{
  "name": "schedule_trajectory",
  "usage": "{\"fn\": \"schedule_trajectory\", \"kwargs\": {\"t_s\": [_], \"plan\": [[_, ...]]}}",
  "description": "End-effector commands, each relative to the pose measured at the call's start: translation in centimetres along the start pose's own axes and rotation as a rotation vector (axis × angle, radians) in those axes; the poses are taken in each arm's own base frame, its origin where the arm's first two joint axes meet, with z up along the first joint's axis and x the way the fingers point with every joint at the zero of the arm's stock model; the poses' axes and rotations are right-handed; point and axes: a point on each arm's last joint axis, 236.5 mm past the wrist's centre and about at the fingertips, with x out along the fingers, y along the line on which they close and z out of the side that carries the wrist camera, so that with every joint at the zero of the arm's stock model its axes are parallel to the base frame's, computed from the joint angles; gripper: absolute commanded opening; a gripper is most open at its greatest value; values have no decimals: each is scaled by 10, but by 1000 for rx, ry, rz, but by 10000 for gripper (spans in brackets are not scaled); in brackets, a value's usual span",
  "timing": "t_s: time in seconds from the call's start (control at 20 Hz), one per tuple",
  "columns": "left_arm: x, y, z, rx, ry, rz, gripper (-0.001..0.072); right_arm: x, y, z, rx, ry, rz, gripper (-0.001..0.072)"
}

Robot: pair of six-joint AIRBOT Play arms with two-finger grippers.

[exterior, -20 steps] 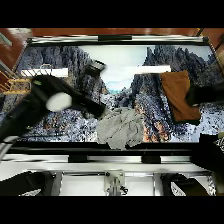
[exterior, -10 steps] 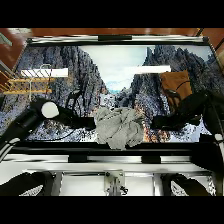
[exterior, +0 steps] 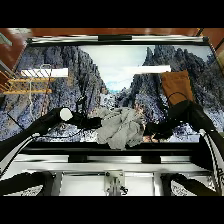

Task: Fold the shirts.

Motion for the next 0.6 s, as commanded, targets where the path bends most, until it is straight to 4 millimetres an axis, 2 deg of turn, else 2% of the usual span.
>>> {"fn": "schedule_trajectory", "kwargs": {"t_s": [0.0,0.05,0.3,0.35,0.45,0.55], "plan": [[3,-3,8,57,-17,-9,73,19,2,9,-7,-4,-4,671],[2,-5,9,80,-18,-12,32,25,5,14,-13,-11,-8,671],[-3,-13,16,135,-34,-23,32,52,12,41,17,-82,-30,670],[-5,-16,21,157,-45,-28,32,54,15,45,4,-100,-35,551],[-17,-26,36,218,-71,-44,32,55,19,46,-5,-108,-31,54],[-40,-39,60,265,-110,-67,32,44,24,43,-54,-106,-38,62]]}}
